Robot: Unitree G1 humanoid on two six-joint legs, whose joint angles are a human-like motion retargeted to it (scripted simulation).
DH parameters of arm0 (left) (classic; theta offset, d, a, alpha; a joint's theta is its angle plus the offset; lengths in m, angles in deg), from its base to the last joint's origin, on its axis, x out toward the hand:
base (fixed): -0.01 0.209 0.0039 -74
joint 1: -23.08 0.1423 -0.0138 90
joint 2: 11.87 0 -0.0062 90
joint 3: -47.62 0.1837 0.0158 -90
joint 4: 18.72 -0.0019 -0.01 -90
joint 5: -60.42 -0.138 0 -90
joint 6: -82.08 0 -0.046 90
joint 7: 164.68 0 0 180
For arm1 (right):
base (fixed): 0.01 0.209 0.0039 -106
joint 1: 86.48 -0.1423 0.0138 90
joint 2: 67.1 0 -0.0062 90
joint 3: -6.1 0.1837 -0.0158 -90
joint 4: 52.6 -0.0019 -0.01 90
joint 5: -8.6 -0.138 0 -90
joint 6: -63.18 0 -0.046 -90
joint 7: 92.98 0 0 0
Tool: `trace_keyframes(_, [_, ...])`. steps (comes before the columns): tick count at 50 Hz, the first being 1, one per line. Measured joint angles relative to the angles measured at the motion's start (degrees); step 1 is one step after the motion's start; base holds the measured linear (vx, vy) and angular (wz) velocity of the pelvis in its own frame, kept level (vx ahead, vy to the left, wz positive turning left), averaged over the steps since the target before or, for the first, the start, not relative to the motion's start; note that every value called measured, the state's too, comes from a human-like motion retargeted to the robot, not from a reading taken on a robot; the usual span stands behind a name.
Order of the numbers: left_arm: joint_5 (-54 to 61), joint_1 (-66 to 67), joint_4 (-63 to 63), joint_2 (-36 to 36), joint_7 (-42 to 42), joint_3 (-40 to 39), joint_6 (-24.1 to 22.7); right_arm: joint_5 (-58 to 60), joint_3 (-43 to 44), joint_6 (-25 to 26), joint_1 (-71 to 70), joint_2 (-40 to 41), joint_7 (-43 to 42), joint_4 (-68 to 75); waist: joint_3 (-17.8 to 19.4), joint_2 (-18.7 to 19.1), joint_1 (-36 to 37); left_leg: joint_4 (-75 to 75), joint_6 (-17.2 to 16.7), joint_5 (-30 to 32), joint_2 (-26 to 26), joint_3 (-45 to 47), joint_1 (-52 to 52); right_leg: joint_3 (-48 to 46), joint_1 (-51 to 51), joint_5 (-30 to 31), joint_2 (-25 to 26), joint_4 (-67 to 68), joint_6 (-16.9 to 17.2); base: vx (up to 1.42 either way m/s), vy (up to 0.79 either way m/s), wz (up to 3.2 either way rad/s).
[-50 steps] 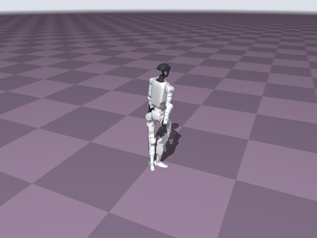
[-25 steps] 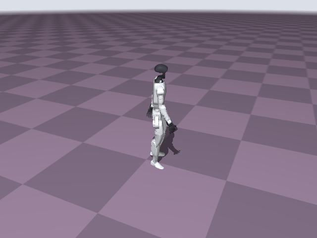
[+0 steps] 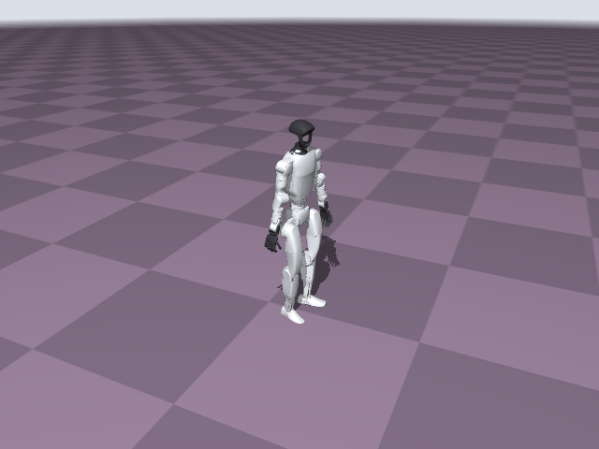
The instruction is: Upper body actions
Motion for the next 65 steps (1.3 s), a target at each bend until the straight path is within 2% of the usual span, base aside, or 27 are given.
trace_keyframes(5, [-1.35,2.81,-5.14,-0.78,-1.28,-0.37,1.69,2.01,-2.64,-1.48,0.04,1.82,0.62,-2.86,-0.15,0.81,-1.94,-1.11,-0.08,-2.11,1.65,8.66,1.55,-5.40,-1.69,-3.90,-0.16,-0.83,-0.31,-0.21,-0.06,-2.13])
trace_keyframes(11, [-3.47,5.21,-6.81,1.25,-1.23,1.24,3.00,1.29,-4.51,-1.47,0.13,2.93,0.29,-2.36,-0.08,1.30,-0.73,-1.31,-2.24,-5.29,2.57,19.69,4.88,-29.46,0.44,-7.65,-3.73,-2.28,1.14,-0.15,-0.03,-2.46])
trace_keyframes(15, [-3.10,5.50,-6.09,3.50,-0.54,2.17,2.70,0.38,-4.16,-0.94,0.87,2.53,0.06,-0.07,-0.77,1.82,-0.30,-0.24,-4.54,-6.21,3.10,23.94,6.69,-44.04,3.46,-4.16,-5.35,-4.73,3.44,-0.04,-0.07,-1.78])
trace_keyframes(17, [-2.59,4.80,-5.76,4.19,-0.03,2.76,2.60,-0.06,-3.55,-0.58,0.85,2.14,-0.45,1.62,-0.82,1.91,-0.33,0.22,-5.73,-6.10,3.13,25.47,7.94,-47.90,4.94,1.23,-5.50,-7.35,4.47,0.03,-0.07,-1.39])
trace_keyframes(20, [-2.50,3.91,-4.80,4.60,0.20,3.29,2.34,-0.79,-3.11,-0.08,1.32,1.82,-1.24,3.64,-1.59,2.01,0.06,0.65,-7.81,-5.53,3.47,28.76,9.98,-45.29,5.09,8.00,-4.09,-10.80,3.05,0.04,-0.20,-1.32])
trace_keyframes(25, [-3.16,2.70,-2.50,3.81,0.04,4.13,2.36,-1.26,-1.55,0.86,2.65,2.07,-0.88,5.33,-4.37,2.67,-2.81,1.93,-9.88,-1.63,5.25,28.95,11.25,-42.45,4.82,7.11,-2.28,-12.11,1.96,0.10,-0.26,-0.50])
trace_keyframes(30, [-0.89,1.76,-0.32,3.36,-0.49,3.90,1.75,-0.82,-1.85,0.95,2.66,2.45,-0.32,4.43,-4.84,1.04,-2.16,5.56,-10.16,7.11,6.96,31.55,13.56,-37.83,4.52,4.99,-2.34,-10.63,0.68,0.08,-0.31,-0.89])
trace_keyframes(32, [-0.53,1.60,0.68,3.06,-0.24,3.81,1.68,-0.12,-2.39,0.91,2.33,2.64,-0.04,3.52,-4.39,-0.36,-2.98,8.65,-8.57,10.59,7.67,31.32,14.07,-36.66,5.43,4.48,-3.11,-10.76,0.54,0.09,-0.28,-0.51])
trace_keyframes(35, [-0.74,1.48,2.07,2.60,-0.41,4.01,1.54,1.24,-3.33,0.83,1.65,2.92,0.70,1.83,-4.03,-3.92,-4.19,18.47,-2.68,15.81,9.53,27.45,12.27,-34.80,7.20,4.10,-6.05,-11.29,0.81,0.13,-0.34,-0.39])
trace_keyframes(37, [-0.92,1.01,2.33,2.50,-0.92,5.04,1.41,2.31,-3.47,0.73,1.01,3.06,1.16,0.27,-4.07,-6.06,-4.26,30.76,3.66,17.27,11.88,19.71,6.17,-33.89,7.90,3.98,-7.62,-11.70,0.79,0.10,-0.22,-0.36])
trace_keyframes(38, [-0.98,0.89,2.33,2.60,-0.97,5.41,1.36,2.57,-3.54,0.65,0.84,3.06,1.22,-0.27,-4.16,-6.31,-4.03,34.16,4.15,17.18,12.33,16.87,3.90,-33.72,7.83,3.92,-7.75,-11.66,0.72,0.07,-0.24,-0.50])
trace_keyframes(40, [-1.12,0.59,2.46,3.37,-0.62,6.27,1.15,3.17,-3.86,0.41,-0.07,2.80,1.39,-1.87,-3.81,-6.45,-2.93,39.13,-1.48,13.63,12.15,10.62,-0.50,-32.72,7.51,3.80,-7.58,-11.35,0.29,0.04,-0.26,-0.85])
trace_keyframes(42, [-1.33,0.72,2.67,4.48,-0.33,6.50,0.44,3.47,-4.49,0.28,-0.98,2.57,1.34,-3.44,-2.75,-6.27,-0.97,38.85,-6.93,10.68,5.55,0.07,-5.13,-30.17,7.06,3.88,-7.41,-10.79,-0.10,-0.06,-0.07,-1.36])
trace_keyframes(44, [-1.61,0.81,2.82,5.21,-0.39,6.96,-0.22,3.60,-5.04,-0.01,-1.84,2.42,1.22,-4.92,-1.80,-5.86,0.32,36.22,-8.56,8.01,0.90,-6.01,-7.77,-28.07,6.76,3.97,-7.20,-10.33,-0.25,-0.02,-0.09,-1.19])
trace_keyframes(48, [-4.76,1.69,2.23,5.37,-1.44,8.85,-0.95,4.16,-5.51,-1.15,-2.83,2.27,1.44,-6.63,-1.26,-3.60,2.04,22.24,-5.84,2.48,-2.24,-11.11,-9.75,-24.85,6.63,4.05,-4.87,-10.09,-0.40,0.07,-0.04,-1.11])
trace_keyframes(50, [-6.43,2.44,1.20,5.08,-2.40,9.80,-1.16,4.85,-5.26,-1.24,-2.90,2.58,1.21,-6.45,-0.94,-2.08,3.33,13.61,-4.60,0.12,-4.50,-16.77,-9.71,-22.94,7.25,3.84,-2.84,-9.91,-0.50,0.23,-0.07,-1.35])
trace_keyframes(52, [-7.01,3.19,-0.09,4.78,-3.25,10.40,-1.12,5.11,-5.19,-1.10,-2.92,3.13,0.48,-5.36,-0.30,-1.56,4.71,6.33,-1.05,3.54,-5.67,-17.28,-8.70,-20.55,8.38,3.50,-1.68,-9.59,-0.44,0.22,-0.05,-1.39])
trace_keyframes(53, [-7.07,3.77,-0.62,4.76,-3.48,10.48,-1.09,5.02,-5.38,-1.02,-2.67,3.26,0.23,-4.75,-0.24,-1.87,4.81,4.23,1.98,4.84,-6.55,-16.22,-7.90,-19.39,8.81,3.36,-1.90,-9.35,-0.33,0.26,0.02,-0.61])
trace_keyframes(54, [-7.12,4.44,-1.34,4.70,-3.26,10.14,-0.90,4.87,-5.68,-0.72,-2.47,3.32,0.12,-3.75,-0.87,-1.22,2.73,3.95,0.55,4.48,-4.05,-10.11,-6.21,-19.40,8.94,2.99,-1.40,-8.91,-0.14,0.32,0.09,0.26])
trace_keyframes(55, [-7.17,5.15,-2.14,4.62,-2.82,9.59,-0.64,4.69,-6.04,-0.30,-2.28,3.33,0.08,-2.55,-1.83,-0.08,-0.43,4.58,-3.13,3.29,0.14,-1.49,-4.07,-20.00,8.93,2.52,-0.55,-8.38,0.09,0.28,0.09,0.32])
trace_keyframes(58, [-6.94,5.70,-3.77,4.94,-1.90,6.31,0.51,2.36,-7.34,-0.04,-1.59,3.62,-0.40,-0.22,-2.44,0.17,-2.11,3.27,-2.15,2.97,-1.38,-7.90,-3.98,-18.05,8.39,2.39,-0.55,-7.49,0.33,0.13,0.00,-0.52])
trace_keyframes(61, [-5.67,6.02,-3.49,4.50,-2.07,5.10,0.86,-0.05,-7.46,-0.97,-0.19,3.47,0.46,1.77,-1.71,-0.34,-0.88,2.66,-2.14,2.43,-1.87,-7.53,-2.39,-16.25,8.91,2.63,-0.40,-7.32,0.01,0.14,-0.01,-0.77])
trace_keyframes(65, [-5.30,7.05,-2.16,3.92,-0.94,4.61,1.53,0.66,-7.16,0.69,1.78,3.05,0.15,4.66,-3.36,-0.49,0.66,2.76,-2.76,1.84,-1.48,-6.01,-2.31,-15.01,8.06,3.09,-0.32,-6.97,0.05,0.16,-0.03,-0.40])
